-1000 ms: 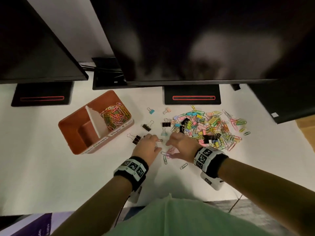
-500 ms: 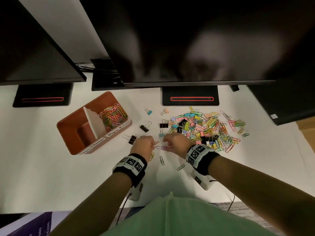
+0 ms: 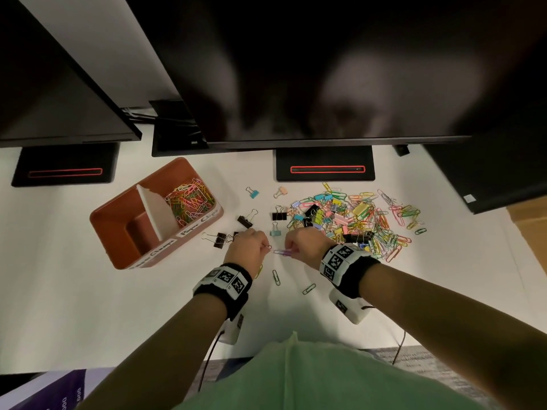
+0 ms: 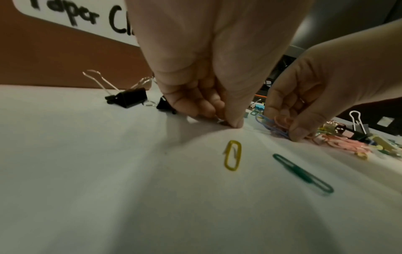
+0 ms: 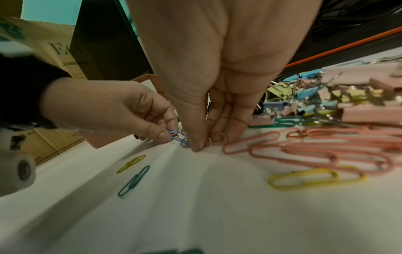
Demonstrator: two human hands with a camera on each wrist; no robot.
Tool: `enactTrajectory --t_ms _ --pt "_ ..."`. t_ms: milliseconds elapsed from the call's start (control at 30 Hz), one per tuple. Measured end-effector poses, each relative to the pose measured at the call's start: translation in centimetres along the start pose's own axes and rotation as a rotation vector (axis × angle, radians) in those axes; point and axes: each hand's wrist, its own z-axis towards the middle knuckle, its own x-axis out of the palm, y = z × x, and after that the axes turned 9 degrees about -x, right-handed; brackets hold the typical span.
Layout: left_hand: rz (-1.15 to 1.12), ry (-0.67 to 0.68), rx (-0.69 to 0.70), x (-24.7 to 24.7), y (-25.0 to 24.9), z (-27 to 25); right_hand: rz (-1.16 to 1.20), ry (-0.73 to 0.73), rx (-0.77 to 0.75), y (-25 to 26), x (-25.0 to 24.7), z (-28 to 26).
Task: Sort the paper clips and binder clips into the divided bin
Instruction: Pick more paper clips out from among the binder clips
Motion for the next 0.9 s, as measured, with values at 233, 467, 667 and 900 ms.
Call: enactTrajectory --t_ms 233,467,667,900 --pt "0.086 0.053 0.063 0.0 -0.1 0.4 -0.050 0.039 -0.048 0.0 -0.3 -0.6" --pt "-0.168 0.082 0.013 -1.1 2.3 -2.7 -0.016 0.062 -0.169 -1.5 -1.0 -3.2" --pt "-0.202 0.051 -0.115 0.6 2.9 -4.4 -0.031 0.163 -0.222 -2.2 -0.2 -6.2" --pt "-0.053 0.001 -0.040 1.3 2.0 -3.7 -0.076 0.140 -0.267 -1.3 2.4 -6.5"
